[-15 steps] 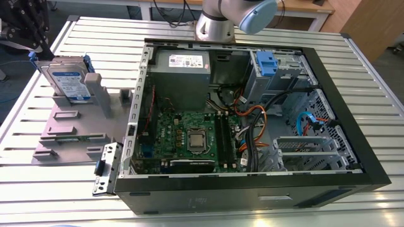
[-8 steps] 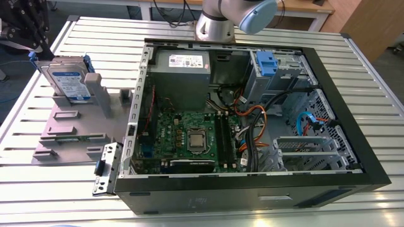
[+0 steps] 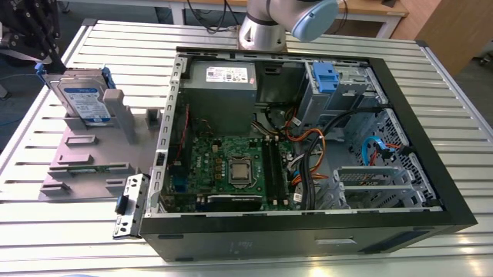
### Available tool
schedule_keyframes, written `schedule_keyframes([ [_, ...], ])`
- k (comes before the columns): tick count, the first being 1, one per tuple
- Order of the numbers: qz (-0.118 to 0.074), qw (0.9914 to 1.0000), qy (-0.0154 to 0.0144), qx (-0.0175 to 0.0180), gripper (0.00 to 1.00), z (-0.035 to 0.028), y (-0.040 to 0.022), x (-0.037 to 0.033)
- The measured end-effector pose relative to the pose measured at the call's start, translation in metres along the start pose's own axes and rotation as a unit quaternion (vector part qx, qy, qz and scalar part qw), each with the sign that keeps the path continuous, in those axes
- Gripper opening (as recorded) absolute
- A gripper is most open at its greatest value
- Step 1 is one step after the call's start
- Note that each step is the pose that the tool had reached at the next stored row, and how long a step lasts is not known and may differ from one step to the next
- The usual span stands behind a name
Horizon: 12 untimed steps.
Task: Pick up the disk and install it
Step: 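Pick up the disk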
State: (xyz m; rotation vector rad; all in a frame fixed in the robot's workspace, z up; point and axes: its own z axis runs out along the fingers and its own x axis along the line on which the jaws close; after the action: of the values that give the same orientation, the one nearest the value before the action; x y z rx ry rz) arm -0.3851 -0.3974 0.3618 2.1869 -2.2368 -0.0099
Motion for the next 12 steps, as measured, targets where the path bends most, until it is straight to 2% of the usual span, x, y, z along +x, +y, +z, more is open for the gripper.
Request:
schedule_keyframes([
  [12,-0.003,0.99999,0.0001,0.0000,0.11,-0.0001,0.0000,0.0000],
])
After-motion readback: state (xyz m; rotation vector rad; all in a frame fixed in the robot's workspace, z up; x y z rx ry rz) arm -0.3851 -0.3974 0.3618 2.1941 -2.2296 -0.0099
